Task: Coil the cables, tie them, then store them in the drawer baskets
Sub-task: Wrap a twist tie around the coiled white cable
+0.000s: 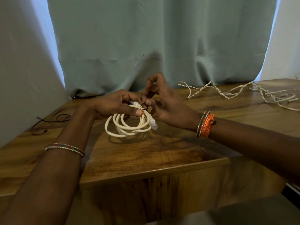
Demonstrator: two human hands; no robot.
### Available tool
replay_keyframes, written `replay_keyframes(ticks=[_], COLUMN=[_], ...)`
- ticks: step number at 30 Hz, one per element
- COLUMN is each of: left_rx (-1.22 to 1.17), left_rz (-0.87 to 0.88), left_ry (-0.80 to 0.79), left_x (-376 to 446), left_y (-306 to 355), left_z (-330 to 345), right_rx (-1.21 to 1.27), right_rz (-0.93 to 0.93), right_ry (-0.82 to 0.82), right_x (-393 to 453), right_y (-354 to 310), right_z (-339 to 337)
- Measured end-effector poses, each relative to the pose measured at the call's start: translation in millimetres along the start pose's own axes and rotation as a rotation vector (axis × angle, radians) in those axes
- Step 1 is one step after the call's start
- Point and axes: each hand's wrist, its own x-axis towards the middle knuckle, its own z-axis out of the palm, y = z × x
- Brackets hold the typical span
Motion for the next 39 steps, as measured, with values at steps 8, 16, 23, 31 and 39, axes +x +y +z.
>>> replay_keyframes(ticks=[8,16,23,31,39], left_rx=[-0.033,-0.028,-0.024,-0.038,-0.029], left_rz=[-0.012,-0.014,0.004,-0.013,-0.115], left_ry=[-0.006,-0.045,-0.109,-0.14,-0.13], left_x=[1.2,1.4,-0.1,1.2,2.5], left_y=[-2.8,-1.5,-0.1,-4.2,-17.2], left_z=[0.2,1.0,1.0,-2.3,-10.8], right_rx=[-0.203,-0.27,-0.254,-0.185,0.239], right_rz=[-0.13,-0.304,-0.332,-0.163,0.324], right_ry=[-0.118,-0.153,-0.174,-0.172,-0.185], right_x=[-4.9,-4.6,-4.5,-11.3,-11.0], right_y=[3.5,5.8,7.0,14.6,16.6], right_z=[-2.2,-1.5,-0.9,3.6,-2.4])
